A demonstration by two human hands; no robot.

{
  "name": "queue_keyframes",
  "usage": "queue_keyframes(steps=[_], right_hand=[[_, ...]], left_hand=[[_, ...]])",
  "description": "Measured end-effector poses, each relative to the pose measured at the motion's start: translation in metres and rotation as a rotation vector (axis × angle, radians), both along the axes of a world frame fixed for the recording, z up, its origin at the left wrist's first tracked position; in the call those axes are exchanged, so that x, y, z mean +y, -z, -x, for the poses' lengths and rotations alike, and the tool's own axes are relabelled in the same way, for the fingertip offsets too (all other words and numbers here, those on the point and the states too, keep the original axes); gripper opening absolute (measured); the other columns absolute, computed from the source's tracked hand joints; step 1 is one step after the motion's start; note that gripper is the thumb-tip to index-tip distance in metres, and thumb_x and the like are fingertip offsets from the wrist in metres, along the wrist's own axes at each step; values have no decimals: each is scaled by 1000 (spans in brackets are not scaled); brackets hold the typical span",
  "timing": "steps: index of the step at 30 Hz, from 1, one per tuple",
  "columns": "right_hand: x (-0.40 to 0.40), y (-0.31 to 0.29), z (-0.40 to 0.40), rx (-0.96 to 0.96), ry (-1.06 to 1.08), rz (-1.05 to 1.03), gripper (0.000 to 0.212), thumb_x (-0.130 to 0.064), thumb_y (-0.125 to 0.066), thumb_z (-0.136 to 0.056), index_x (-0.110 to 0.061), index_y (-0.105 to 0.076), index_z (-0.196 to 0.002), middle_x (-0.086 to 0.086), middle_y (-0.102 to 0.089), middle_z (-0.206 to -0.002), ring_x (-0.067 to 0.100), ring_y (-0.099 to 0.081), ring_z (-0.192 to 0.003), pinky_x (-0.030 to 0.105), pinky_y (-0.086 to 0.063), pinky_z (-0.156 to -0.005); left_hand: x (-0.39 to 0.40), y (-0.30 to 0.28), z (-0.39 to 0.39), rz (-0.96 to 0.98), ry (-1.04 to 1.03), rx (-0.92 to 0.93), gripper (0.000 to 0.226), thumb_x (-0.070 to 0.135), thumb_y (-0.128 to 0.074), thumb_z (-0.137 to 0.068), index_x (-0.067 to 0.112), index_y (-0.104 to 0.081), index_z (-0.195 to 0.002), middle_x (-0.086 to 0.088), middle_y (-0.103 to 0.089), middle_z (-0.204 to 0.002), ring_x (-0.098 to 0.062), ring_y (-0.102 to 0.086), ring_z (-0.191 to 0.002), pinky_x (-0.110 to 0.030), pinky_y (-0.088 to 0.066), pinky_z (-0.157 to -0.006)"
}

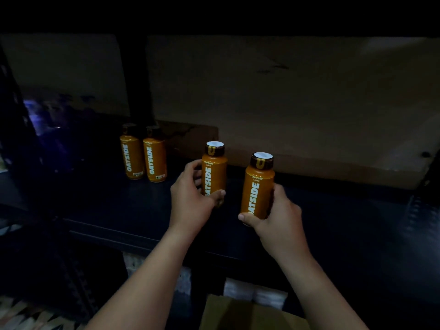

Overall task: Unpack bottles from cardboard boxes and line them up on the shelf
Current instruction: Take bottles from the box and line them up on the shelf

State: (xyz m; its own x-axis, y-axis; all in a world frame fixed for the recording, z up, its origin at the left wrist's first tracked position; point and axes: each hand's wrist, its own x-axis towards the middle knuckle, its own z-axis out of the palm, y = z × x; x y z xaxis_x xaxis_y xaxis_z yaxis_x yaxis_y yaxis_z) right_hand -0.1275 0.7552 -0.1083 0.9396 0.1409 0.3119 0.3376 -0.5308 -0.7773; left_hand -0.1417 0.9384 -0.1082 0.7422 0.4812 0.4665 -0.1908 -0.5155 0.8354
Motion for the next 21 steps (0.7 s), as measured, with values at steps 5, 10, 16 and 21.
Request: queue_keyframes(steps=[5,10,16,21], right_hand=[[57,-10,-25,14,-11,33,75,-25,-90,-74,-21,-45,-133,2,-56,-135,23,-56,-127,38,-49,-102],[110,-13,-49,23,-14,43,73,-21,-88,-77,-20,-42,-133,5,-53,-138,25,-54,-129,41,-49,-103],[143,-9,-65,-13,10,28,71,-22,-85,-81,-19,-40,-137,5,-52,-138,24,-55,-126,36,-49,-98],[146,-1,-67,-24,1,-19,75,-24,-83,-82,-22,-39,-143,3,-53,-138,22,-55,-126,35,-49,-98]], left_hand=[[47,-10,-25,-96,-113,106,88,19,-89,-75,25,-41,-148,-1,-52,-146,-18,-51,-135,-35,-47,-106],[74,-9,-39,-207,-199,160,89,27,-89,-76,22,-41,-151,-1,-53,-146,-19,-51,-135,-35,-46,-106],[76,-1,-40,-286,-296,140,85,29,-85,-81,20,-39,-153,-3,-52,-145,-17,-50,-135,-28,-42,-105],[76,2,-41,-218,-323,133,71,31,-87,-79,21,-50,-139,-2,-62,-130,-16,-61,-122,-34,-54,-100]])
